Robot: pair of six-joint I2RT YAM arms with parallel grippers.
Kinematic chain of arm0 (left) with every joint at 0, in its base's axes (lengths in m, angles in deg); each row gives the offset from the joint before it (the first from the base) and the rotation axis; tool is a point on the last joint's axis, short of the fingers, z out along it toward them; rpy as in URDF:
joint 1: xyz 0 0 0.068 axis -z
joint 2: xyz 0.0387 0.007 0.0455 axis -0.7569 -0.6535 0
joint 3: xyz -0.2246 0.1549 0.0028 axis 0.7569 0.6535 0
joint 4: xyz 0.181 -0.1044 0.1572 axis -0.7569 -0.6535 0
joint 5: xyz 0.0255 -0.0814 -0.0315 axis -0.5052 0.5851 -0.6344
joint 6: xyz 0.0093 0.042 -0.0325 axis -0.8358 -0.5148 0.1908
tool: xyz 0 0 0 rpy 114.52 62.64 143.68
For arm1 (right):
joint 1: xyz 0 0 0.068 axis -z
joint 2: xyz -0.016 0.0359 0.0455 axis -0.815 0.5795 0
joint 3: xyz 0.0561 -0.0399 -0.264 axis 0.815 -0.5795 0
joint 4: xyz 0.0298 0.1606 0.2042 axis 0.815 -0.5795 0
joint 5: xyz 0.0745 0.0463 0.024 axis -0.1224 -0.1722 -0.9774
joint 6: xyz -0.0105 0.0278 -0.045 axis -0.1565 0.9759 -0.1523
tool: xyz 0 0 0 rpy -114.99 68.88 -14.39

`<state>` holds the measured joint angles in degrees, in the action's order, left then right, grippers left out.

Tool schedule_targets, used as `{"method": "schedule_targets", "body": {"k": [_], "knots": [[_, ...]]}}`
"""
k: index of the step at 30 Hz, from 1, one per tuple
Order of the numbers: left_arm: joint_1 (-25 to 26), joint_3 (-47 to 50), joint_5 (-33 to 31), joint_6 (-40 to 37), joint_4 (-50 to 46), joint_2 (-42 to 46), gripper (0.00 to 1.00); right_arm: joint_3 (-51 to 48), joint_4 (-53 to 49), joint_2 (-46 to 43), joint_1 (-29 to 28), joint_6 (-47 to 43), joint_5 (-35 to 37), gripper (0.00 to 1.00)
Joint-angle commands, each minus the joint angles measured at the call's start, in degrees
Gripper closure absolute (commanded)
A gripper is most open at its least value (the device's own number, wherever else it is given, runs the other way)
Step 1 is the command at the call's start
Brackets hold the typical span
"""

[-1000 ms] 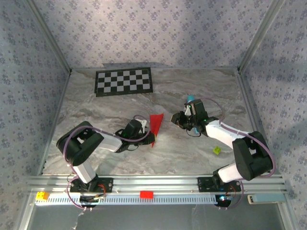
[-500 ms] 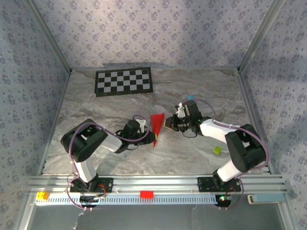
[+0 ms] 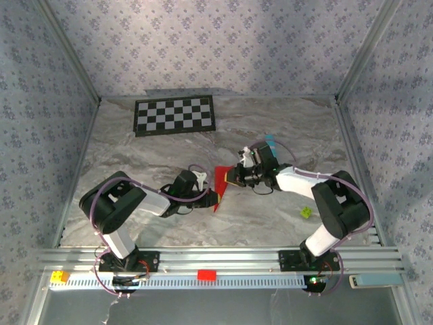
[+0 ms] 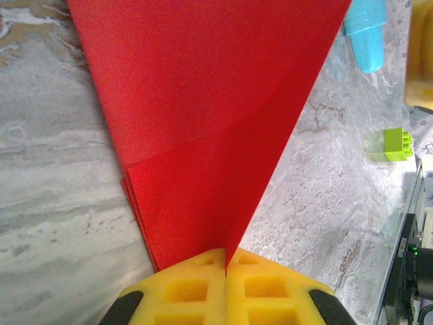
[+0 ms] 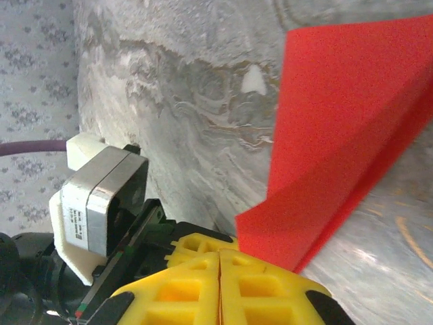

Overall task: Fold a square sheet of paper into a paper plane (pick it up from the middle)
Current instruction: Fold the wing for the fifth time at the center of the table.

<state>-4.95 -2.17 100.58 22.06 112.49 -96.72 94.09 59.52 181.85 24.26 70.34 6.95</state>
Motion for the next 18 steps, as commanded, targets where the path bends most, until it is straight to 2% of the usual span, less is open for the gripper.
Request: {"method": "schedule_targets", "body": {"k": [1, 7, 18], "knots": [[0.0, 1.6, 0.6, 1.1, -1.7, -0.1, 1.00, 2.9, -1.6, 2.9, -1.3, -2.4, -1.3, 0.93], [-0.1, 2.9, -0.2, 4.1, 0.0, -0.8, 1.00, 4.1, -1.0, 6.0, -1.5, -2.2, -0.9, 0.94], [-0.5, 3.1, -1.0, 7.5, -0.7, -1.2, 1.00, 0.6, 1.5, 3.9, 1.0, -2.4, -2.9, 0.94]]}}
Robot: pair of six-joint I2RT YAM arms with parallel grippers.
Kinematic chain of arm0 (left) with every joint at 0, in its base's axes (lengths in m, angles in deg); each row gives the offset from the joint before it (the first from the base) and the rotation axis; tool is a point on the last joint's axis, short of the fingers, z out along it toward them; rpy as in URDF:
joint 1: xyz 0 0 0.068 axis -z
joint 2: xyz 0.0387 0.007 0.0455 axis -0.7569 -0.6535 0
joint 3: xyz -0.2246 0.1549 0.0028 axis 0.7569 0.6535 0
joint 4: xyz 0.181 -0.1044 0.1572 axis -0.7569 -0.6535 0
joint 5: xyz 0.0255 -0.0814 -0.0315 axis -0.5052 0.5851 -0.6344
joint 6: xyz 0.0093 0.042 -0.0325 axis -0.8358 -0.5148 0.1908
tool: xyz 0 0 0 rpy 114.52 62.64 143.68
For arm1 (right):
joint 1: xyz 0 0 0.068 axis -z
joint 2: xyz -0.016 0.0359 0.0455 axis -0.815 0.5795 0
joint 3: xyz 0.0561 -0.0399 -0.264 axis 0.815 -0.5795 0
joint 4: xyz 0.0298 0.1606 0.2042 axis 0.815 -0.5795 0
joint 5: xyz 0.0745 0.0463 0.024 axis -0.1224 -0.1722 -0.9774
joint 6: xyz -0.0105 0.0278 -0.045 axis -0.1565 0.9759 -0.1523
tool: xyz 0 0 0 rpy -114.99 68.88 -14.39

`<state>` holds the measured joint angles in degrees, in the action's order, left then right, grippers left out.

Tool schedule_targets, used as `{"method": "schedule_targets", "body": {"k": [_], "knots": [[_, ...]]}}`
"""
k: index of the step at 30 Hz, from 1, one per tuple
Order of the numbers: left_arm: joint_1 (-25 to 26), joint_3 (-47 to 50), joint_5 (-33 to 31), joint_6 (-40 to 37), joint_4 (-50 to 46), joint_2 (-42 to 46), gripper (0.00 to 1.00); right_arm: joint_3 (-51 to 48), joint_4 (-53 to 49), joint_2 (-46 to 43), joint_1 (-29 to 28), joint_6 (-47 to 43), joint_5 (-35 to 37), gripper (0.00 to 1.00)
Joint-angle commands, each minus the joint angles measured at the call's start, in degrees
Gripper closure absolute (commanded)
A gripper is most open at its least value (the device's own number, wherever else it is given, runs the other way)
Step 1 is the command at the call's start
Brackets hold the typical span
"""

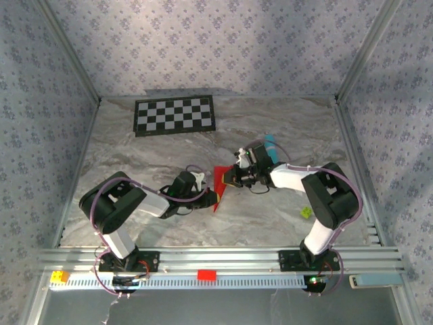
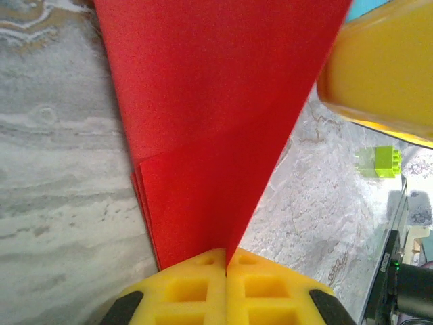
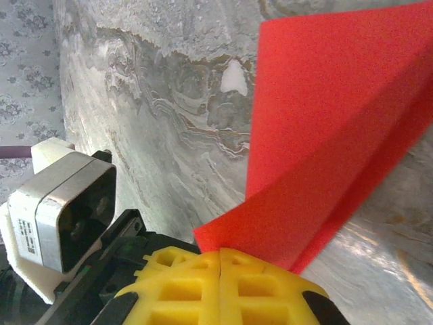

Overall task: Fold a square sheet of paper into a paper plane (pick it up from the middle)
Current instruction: Fold the wing for the fifth time at the center of the table.

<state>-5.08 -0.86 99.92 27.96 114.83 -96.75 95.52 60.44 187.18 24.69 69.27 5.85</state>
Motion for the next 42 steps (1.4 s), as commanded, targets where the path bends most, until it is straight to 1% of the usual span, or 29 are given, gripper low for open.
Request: {"method": "schedule_targets", "body": {"k": [1, 10, 29, 42], "knots": [[-0.3, 1.9, -0.4, 2.0, -2.9, -1.3, 1.00, -0.7, 0.2, -1.0, 0.5, -1.7, -2.0, 0.94], [-0.4, 2.2, -0.8, 3.3, -3.2, -1.8, 1.00, 1.6, 2.1, 4.3, 0.4, -1.2, -4.1, 0.95], [-0.5, 3.1, -3.6, 6.2, -5.8, -0.5, 1.00, 4.7, 3.0, 9.0, 0.4, -0.9, -4.8, 0.95], [-0.5, 3.4, -3.9, 6.9, -6.2, -0.6, 1.00, 6.0, 4.5, 12.0, 0.4, 0.0, -5.6, 0.95]]}}
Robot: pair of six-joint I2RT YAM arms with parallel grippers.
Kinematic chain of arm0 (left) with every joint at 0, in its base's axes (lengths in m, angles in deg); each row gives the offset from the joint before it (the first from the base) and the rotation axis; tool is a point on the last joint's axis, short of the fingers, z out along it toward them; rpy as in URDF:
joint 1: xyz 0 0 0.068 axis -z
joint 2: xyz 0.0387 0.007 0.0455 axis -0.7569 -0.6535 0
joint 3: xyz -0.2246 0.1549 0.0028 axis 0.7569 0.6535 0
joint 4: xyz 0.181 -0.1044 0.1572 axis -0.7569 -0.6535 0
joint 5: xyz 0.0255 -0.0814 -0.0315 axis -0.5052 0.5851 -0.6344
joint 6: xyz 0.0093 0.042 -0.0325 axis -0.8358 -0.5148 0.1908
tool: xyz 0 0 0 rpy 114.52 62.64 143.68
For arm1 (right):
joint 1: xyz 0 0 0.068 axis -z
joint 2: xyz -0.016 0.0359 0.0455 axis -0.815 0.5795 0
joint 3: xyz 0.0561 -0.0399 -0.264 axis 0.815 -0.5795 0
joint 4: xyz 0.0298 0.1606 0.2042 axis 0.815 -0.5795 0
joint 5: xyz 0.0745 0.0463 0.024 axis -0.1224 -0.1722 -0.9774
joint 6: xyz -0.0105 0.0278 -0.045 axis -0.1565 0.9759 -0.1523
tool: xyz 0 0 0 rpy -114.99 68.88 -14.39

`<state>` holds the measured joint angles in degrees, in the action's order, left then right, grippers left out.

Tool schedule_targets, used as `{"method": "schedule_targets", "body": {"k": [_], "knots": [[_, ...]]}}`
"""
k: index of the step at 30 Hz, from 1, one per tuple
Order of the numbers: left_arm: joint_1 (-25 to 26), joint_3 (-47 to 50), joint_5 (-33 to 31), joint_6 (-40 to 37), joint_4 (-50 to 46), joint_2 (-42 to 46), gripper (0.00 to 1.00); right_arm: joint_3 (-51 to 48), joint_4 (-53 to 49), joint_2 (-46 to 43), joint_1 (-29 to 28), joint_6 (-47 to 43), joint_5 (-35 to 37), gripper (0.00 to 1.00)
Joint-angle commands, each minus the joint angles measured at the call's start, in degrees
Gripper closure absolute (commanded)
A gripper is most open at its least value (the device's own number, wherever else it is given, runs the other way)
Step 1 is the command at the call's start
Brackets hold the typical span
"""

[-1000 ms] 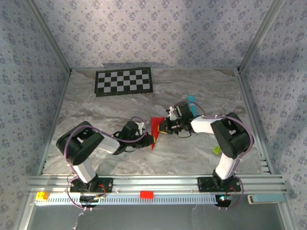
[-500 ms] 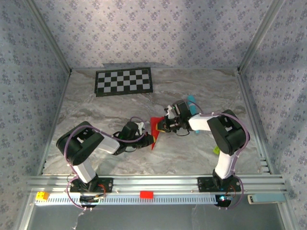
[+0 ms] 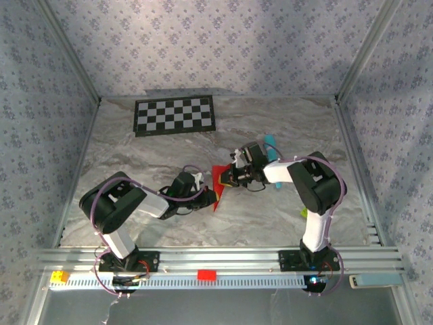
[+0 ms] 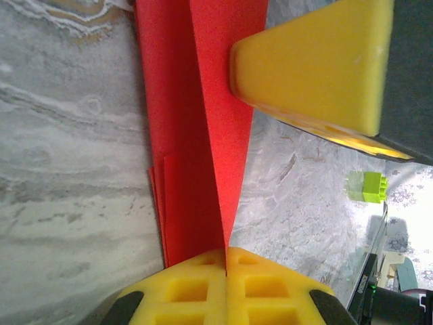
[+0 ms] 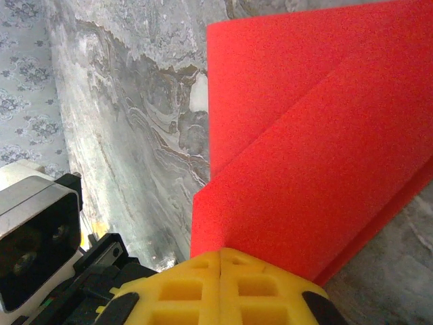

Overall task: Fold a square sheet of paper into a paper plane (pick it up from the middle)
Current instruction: Fold the wing for the fifth time at the center of the table.

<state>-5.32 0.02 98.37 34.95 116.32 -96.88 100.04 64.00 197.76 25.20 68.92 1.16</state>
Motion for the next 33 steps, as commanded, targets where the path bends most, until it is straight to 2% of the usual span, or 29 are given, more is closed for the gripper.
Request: {"method": "schedule_targets", "body": {"k": [1, 11, 18, 23, 33], "knots": [[-0.3, 2.6, -2.4, -0.1, -7.8, -0.5, 1.00, 1.6, 0.9, 1.7, -0.1, 0.4, -0.6, 0.95], [-0.2, 2.4, -2.6, -0.4, -9.1, -0.2, 1.00, 1.2, 0.0, 4.2, 0.0, 0.8, 1.1, 0.95], [-0.3, 0.3, 1.0, -2.1, -11.1, 2.0, 0.89, 0.1, -1.4, 5.5, 0.1, 1.0, 2.9, 0.95], [-0.3, -1.2, 2.7, -3.7, -15.3, 5.0, 0.85, -0.3, -2.0, 5.4, 0.0, 1.0, 3.6, 0.95], [-0.2, -2.5, 5.9, -4.7, -16.9, 5.0, 1.00, 0.3, -3.9, 5.4, -0.1, 0.1, 4.4, 0.96]]}}
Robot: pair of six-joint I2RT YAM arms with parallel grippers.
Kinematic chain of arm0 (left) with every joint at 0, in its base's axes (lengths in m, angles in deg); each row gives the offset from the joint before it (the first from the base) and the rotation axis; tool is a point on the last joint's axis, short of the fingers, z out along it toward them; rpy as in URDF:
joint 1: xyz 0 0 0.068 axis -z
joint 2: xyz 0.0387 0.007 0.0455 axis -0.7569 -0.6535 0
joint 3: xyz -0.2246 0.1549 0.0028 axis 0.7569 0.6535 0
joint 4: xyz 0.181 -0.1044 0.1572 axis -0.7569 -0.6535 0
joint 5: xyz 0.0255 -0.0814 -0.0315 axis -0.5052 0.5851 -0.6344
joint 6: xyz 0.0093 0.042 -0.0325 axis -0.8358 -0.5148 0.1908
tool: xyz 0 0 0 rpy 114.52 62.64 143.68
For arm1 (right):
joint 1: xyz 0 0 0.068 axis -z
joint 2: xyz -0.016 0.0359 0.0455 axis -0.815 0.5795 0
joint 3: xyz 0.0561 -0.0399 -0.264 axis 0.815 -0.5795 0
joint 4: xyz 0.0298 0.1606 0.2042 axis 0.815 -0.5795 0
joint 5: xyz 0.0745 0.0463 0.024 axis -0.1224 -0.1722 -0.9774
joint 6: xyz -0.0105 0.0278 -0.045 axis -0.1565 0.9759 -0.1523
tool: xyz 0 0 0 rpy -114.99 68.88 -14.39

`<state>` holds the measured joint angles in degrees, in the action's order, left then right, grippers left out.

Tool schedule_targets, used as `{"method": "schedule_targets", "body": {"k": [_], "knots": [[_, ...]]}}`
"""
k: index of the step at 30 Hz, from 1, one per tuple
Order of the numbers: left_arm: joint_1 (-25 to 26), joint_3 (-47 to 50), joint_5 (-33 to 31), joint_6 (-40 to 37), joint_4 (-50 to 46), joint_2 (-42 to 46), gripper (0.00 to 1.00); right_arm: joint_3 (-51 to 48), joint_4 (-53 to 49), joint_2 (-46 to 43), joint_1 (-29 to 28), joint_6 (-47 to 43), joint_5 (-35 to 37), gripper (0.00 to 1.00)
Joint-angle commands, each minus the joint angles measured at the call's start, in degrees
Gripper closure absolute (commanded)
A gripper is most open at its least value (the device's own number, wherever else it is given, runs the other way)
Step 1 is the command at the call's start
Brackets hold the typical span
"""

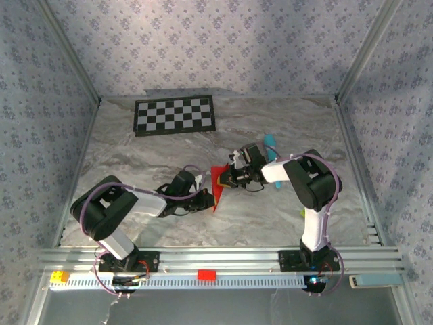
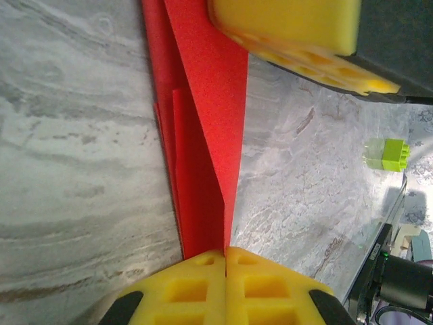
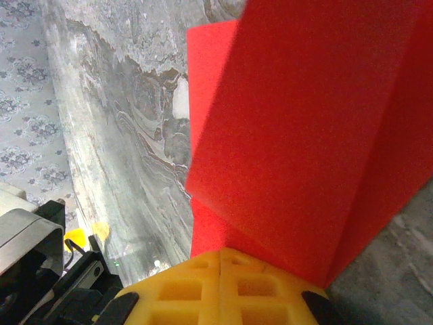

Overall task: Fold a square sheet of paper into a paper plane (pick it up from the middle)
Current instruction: Fold the wing for the fifth time at the center of the table.

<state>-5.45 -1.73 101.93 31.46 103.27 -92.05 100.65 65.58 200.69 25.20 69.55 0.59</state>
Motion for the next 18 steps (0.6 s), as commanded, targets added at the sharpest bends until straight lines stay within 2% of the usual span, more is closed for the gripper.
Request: {"method": "schedule_targets", "body": {"k": [1, 7, 14, 18], "knots": [[-0.1, -0.7, 2.4, -1.1, -4.4, 0.1, 1.00, -0.3, -5.8, 2.5, -0.1, -0.7, 5.1, 0.96], [0.0, -0.7, 4.2, -1.7, -5.6, 0.3, 1.00, 0.0, -7.3, 2.5, -0.3, -1.2, 6.3, 0.96], [-0.1, -1.9, 6.0, -3.1, -7.9, 0.7, 0.94, 0.2, -8.4, 2.4, -0.3, -1.5, 6.8, 0.96], [-0.1, -2.8, 6.0, -4.5, -11.4, 0.4, 0.99, 0.3, -9.0, 2.5, -0.4, -1.7, 7.3, 0.97]]}}
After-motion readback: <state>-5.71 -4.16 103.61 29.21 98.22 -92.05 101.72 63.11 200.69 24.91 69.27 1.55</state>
